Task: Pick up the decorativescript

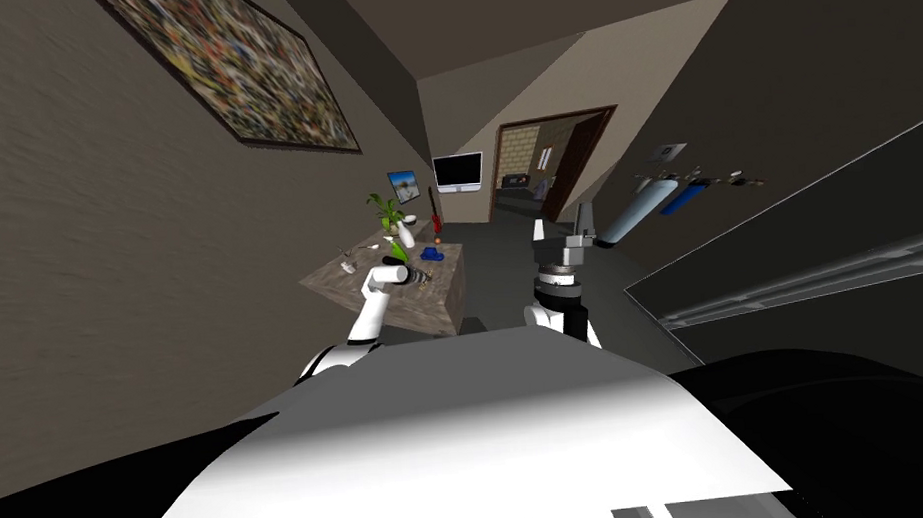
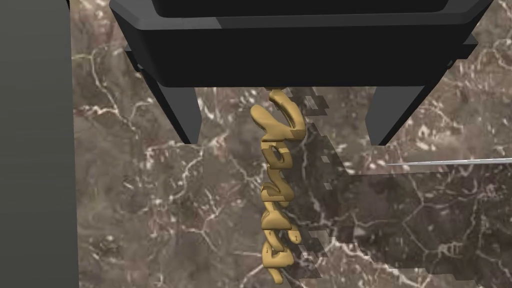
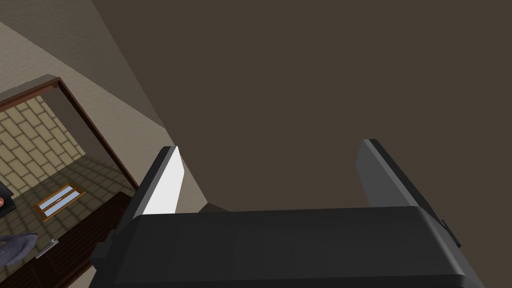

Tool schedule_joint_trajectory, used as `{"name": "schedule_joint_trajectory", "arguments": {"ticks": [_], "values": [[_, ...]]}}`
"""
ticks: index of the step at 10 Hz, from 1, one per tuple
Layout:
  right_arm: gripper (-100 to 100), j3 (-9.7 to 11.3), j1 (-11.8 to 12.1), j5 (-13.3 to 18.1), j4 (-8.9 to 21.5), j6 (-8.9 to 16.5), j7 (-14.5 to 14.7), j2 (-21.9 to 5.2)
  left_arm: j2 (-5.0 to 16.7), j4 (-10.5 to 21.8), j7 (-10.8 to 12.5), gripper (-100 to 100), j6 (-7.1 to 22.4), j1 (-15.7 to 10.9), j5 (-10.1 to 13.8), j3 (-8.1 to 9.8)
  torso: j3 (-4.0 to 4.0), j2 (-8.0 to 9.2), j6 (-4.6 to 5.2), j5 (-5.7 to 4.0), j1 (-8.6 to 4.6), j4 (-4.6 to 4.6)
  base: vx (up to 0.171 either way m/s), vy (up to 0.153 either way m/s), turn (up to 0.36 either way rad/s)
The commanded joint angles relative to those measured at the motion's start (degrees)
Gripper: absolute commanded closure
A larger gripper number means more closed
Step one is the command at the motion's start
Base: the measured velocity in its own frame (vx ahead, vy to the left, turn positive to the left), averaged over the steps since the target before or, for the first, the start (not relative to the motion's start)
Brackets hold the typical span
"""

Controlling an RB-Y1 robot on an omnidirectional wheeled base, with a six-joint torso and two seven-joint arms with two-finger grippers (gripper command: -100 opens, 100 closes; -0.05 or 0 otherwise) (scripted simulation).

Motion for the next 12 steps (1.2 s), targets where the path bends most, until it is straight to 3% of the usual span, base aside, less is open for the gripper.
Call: {"name": "schedule_joint_trajectory", "arguments": {"ticks": [1, 4, 5, 6, 7, 9, 10, 11, 12], "values": [[0, 0.00, 0.00, 0.00, 0.00, 0.00, 0.00, 0.00, 0.50, 1.40, 1.29, -100, 2.70, -0.83, -0.13, 0.62, 0.00, 0.00, 0.00, 0.00, 0.00, 0.00, 0.046, -0.020, -0.116], [0, 0.00, 0.00, 0.00, 0.00, 0.00, 0.00, 0.00, 1.06, 2.81, 2.98, -100, 5.95, -1.47, -0.67, 1.35, 0.08, 0.13, -0.02, 0.02, 0.10, 0.03, 0.000, 0.005, -0.027], [0, 0.00, 0.00, 0.00, 0.00, 0.00, 0.00, 0.00, 0.89, 2.54, 2.75, -100, 5.38, -1.50, -0.65, 1.15, 0.09, 0.15, -0.02, 0.02, 0.10, 0.03, 0.000, 0.000, 0.000], [0, 0.00, 0.00, 0.00, 0.00, 0.00, 0.00, 0.00, 0.92, 2.59, 2.86, 0, 5.62, -1.53, -0.66, 1.18, 0.09, 0.15, -0.02, 0.02, 0.09, 0.03, 0.000, 0.000, 0.000], [0, 0.00, 0.00, 0.00, 0.00, 0.00, 0.00, 0.00, 0.27, 4.28, 1.59, -100, 3.73, -1.07, -1.03, 1.48, 0.09, 0.15, -0.02, 0.02, 0.08, 0.03, 0.005, -0.012, 0.033], [0, 0.00, 0.00, 0.00, 0.00, 0.00, 0.00, 0.00, -0.38, 5.97, 0.33, -100, 1.87, -0.62, -1.39, 1.77, 0.08, 0.13, -0.03, 0.01, 0.03, 0.03, 0.004, -0.013, 0.036], [0, 0.00, 0.00, 0.00, 0.00, 0.00, 0.00, 0.00, -0.04, 5.36, 0.82, -100, 2.74, -0.88, -1.16, 1.74, 0.08, 0.13, -0.02, 0.01, 0.04, 0.03, 0.000, 0.000, 0.000], [0, 0.00, 0.00, 0.00, 0.00, 0.00, 0.00, 0.00, -0.07, 5.46, 0.66, 100, 2.56, -0.86, -1.17, 1.77, 0.08, 0.14, -0.02, 0.01, 0.05, 0.03, 0.000, 0.000, 0.000], [0, 0.00, 0.00, 0.00, 0.00, 0.00, 0.00, 0.00, -0.12, 5.43, 0.68, 100, 2.59, -0.87, -1.14, 1.74, 0.08, 0.14, -0.05, 0.00, 0.08, 0.03, 0.000, 0.000, 0.000]]}}
